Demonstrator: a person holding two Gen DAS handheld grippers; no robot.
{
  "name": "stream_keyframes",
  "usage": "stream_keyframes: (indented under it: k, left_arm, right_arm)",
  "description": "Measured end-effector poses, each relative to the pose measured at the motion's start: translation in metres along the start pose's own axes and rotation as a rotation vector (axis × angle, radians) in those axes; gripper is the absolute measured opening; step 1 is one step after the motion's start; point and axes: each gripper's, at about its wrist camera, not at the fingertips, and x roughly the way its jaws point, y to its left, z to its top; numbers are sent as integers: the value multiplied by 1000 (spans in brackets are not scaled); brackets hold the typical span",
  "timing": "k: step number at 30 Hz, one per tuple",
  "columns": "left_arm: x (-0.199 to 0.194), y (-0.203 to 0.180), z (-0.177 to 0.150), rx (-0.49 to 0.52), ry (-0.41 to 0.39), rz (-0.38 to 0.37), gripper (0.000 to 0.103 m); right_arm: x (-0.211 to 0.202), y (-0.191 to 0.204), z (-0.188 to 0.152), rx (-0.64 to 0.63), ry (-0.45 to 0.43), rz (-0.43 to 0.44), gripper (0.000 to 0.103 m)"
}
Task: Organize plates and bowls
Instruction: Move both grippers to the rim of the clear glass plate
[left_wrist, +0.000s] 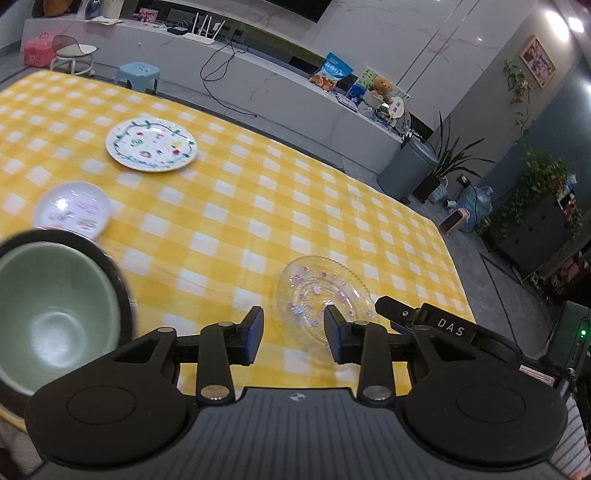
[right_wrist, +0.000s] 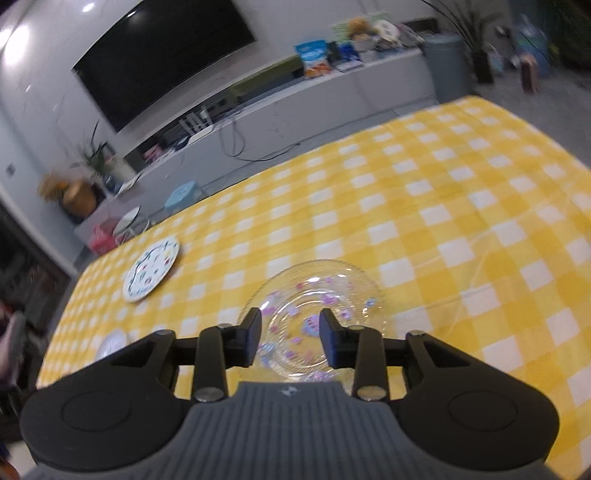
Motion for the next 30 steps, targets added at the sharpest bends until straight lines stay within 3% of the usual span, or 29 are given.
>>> stream_keyframes:
  k: [3,9,16,25,30]
  left_arm:
    - [17,-4,-5,-25,-11,11,48]
    - [51,-4,-12,-69,-6,29,50]
    - [80,-1,-11,-109,-4,43,50]
    - [104,3,-8,-82,2,95,50]
    - [111,5,-7,-78,9,88,50]
  right_arm:
    - [9,-11,4,21,-7,-22,35]
    - [24,-25,15,0,-24,-47,35]
    - [36,-46,17,61,9,-36,34]
    - [50,-56,17,89,59,-92,33]
    - [57,-58,15,87,84,-101,29]
